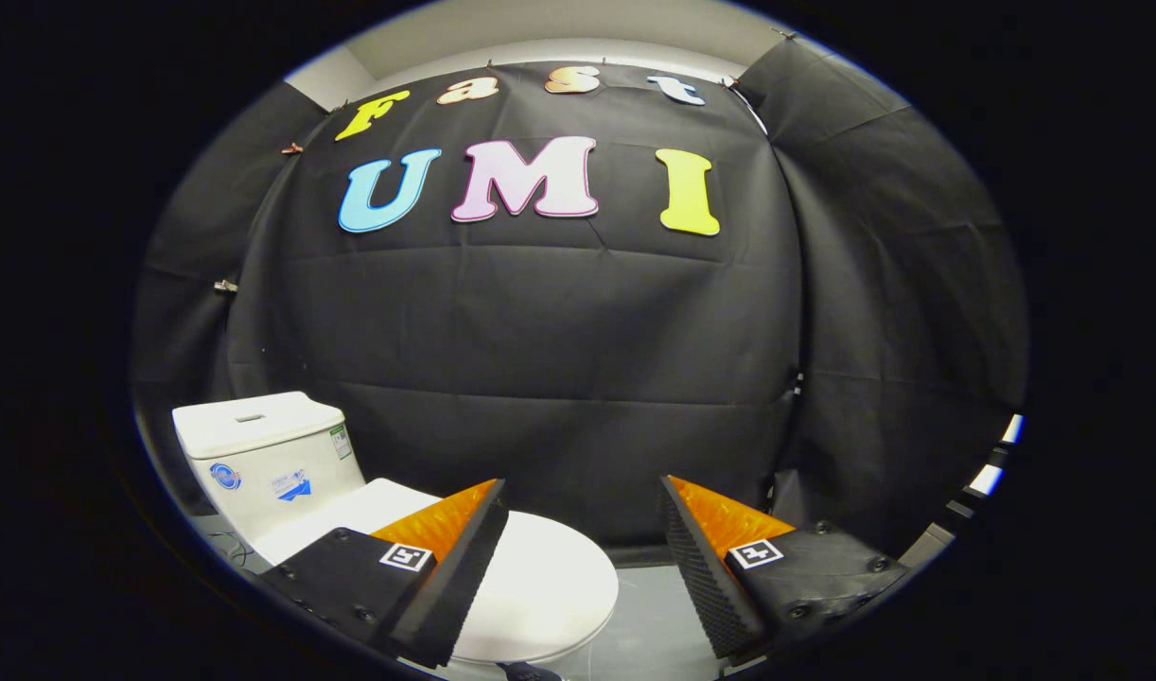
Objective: Open the toilet lid.
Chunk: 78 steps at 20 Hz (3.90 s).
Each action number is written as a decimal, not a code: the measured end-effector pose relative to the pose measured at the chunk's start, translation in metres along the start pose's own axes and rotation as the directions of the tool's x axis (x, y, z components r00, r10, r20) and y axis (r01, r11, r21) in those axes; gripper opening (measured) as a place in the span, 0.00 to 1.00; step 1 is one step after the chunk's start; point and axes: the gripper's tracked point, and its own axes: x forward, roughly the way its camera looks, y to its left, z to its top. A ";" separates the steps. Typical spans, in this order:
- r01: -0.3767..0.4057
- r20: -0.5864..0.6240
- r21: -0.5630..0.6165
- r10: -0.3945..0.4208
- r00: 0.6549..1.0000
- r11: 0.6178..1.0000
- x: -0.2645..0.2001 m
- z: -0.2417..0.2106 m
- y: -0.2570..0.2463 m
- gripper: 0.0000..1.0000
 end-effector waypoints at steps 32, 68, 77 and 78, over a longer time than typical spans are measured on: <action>-0.006 -0.404 0.216 0.095 0.910 0.976 -0.065 -0.177 0.006 0.99; 0.318 -0.410 0.907 0.409 0.815 0.276 -0.077 -0.235 0.038 0.12; 0.309 -0.461 0.861 0.365 0.809 0.403 -0.073 -0.197 0.039 0.05; 0.312 -0.467 0.855 0.356 0.809 0.413 -0.073 -0.188 0.040 0.05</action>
